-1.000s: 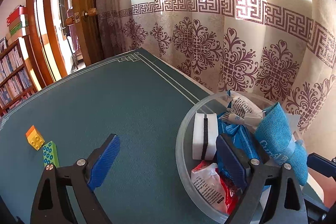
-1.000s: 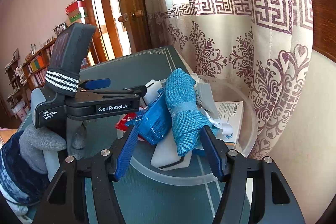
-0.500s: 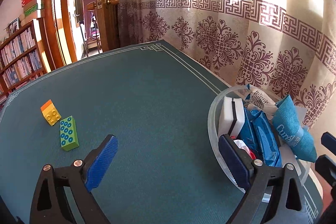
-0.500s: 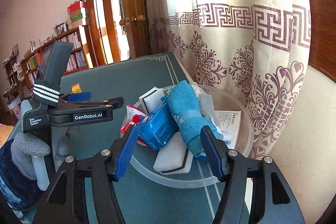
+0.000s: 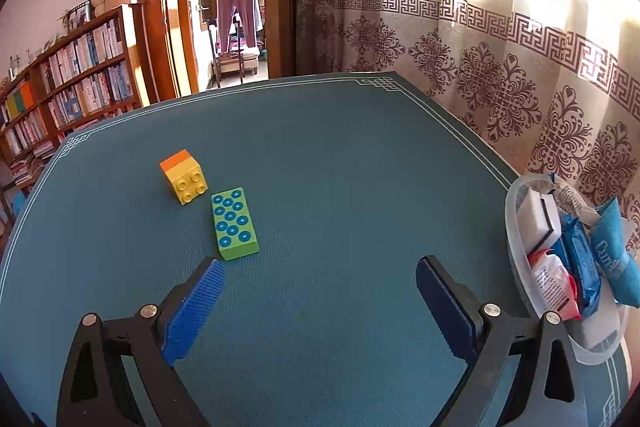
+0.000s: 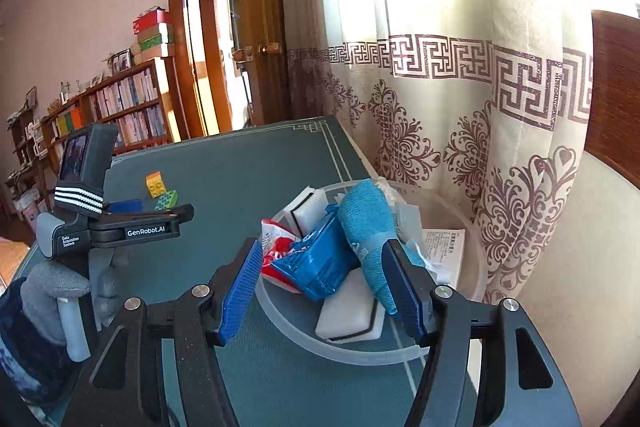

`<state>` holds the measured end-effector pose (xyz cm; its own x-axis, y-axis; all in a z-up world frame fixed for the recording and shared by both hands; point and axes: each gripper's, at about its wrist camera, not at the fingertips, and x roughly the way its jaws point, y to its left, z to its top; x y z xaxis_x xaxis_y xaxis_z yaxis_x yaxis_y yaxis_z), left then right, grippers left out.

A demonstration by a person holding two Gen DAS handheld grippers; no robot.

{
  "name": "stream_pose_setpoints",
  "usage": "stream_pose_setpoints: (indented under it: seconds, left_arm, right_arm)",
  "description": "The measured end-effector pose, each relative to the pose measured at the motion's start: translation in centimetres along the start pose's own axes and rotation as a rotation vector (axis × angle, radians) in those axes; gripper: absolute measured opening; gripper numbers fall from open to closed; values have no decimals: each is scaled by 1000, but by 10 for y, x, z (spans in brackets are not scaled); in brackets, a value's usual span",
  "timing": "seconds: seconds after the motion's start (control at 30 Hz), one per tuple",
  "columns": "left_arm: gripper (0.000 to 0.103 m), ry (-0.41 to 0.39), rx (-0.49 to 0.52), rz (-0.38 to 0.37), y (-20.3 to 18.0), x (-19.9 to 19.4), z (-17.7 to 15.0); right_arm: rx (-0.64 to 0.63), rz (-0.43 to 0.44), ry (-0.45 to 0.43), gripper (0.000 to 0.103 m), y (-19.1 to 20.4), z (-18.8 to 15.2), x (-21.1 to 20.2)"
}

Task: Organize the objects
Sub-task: 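Move both open tools back toward the two toy bricks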

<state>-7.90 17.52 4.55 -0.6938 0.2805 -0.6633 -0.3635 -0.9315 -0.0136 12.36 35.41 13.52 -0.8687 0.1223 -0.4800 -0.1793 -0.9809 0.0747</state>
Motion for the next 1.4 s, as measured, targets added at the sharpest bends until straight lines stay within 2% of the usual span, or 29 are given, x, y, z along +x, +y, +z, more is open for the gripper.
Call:
stream_pose_setpoints:
  seconds: [0.3, 0.5, 0.7, 0.9, 1.2, 1.4]
  left_arm:
    - [99, -2, -36, 102, 40, -2, -5]
    - [99, 2, -76, 139, 66, -3, -8]
    - [99, 7, -112, 171, 86, -2, -10]
    - [99, 18, -161, 203, 104, 0, -14]
    - [99, 32, -291, 223, 140, 0, -18]
    - [99, 52, -343, 242, 156, 1, -22]
  right_arm:
    - [-99, 181, 115, 63, 56, -4, 37]
    - [-41, 288, 222, 63, 76, -10, 72]
    - [-40, 323, 285, 63, 98, -12, 104]
    - [-72, 320, 317, 63, 122, -6, 138]
    - [-107, 316, 336, 63, 166, 10, 194]
    - [-137, 349, 322, 61, 196, 26, 215]
